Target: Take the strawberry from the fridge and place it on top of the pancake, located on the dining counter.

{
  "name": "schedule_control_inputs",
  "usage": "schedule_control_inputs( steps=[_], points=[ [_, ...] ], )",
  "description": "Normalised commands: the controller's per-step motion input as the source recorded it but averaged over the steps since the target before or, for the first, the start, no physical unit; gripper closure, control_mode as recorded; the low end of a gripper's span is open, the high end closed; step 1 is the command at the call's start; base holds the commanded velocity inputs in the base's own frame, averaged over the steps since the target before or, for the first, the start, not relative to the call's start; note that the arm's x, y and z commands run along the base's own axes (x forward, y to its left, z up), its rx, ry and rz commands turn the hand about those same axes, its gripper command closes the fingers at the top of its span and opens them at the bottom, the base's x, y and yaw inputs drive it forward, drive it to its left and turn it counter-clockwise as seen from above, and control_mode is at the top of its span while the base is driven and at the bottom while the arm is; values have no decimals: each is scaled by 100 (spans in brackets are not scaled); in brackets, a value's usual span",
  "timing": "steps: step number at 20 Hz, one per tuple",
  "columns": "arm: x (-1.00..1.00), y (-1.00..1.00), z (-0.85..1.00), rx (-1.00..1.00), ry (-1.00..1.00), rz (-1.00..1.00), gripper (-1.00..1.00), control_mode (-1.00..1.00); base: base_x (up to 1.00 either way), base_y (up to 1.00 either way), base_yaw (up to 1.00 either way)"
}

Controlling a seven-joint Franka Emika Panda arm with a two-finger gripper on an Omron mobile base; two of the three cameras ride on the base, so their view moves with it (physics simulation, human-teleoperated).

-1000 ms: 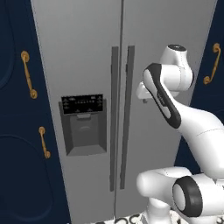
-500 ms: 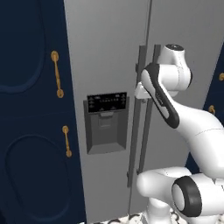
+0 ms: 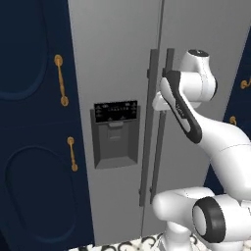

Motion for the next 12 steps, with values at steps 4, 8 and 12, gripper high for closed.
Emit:
schedule_control_inputs(
  steps=[4,8,12],
  points=[
    [0,0,0,0,0,0,-100,100,-14,-27,6],
    [0,0,0,0,0,0,-100,100,-6,-29,3],
    [0,0,0,0,0,0,-100,100,0,-40,7]
  ],
)
